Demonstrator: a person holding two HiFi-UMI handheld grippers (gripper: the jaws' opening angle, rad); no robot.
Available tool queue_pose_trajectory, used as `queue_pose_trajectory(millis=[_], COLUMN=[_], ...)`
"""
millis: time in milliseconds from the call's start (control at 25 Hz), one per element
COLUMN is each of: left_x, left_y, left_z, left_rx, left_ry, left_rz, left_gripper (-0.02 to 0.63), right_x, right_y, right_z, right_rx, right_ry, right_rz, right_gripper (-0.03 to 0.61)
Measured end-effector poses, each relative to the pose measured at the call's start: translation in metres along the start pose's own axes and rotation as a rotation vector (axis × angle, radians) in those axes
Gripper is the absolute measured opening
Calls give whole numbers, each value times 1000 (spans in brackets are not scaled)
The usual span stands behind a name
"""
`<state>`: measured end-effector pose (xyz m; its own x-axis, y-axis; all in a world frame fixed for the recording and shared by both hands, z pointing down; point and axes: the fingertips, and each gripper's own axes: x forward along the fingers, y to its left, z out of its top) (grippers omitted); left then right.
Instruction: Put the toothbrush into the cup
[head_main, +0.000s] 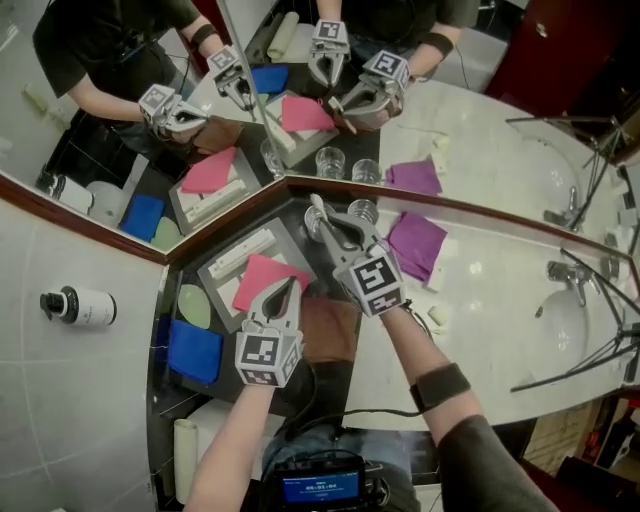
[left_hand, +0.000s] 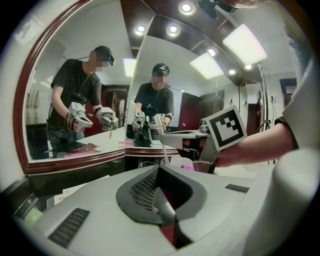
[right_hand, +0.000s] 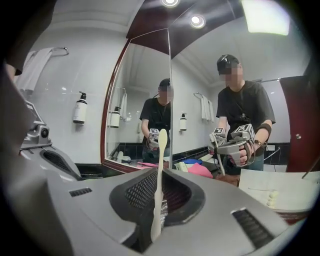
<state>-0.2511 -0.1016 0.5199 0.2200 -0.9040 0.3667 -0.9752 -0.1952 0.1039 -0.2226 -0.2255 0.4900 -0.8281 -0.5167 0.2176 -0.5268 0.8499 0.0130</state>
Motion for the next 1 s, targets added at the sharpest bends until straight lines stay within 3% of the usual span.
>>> queue_pose_trajectory(millis=[360, 1000], left_x=[41, 53], left_y=[38, 51], left_z=[-3, -14], left_rx=[-24, -57], left_ry=[-10, -16], left_rz=[16, 15], left_gripper=[0, 0], right_x=[63, 92], right_y=[-9, -18], right_z=[-2, -43], right_rx=[-43, -51], right_ry=[-22, 58], right_rz=[-23, -37], right_gripper=[49, 54])
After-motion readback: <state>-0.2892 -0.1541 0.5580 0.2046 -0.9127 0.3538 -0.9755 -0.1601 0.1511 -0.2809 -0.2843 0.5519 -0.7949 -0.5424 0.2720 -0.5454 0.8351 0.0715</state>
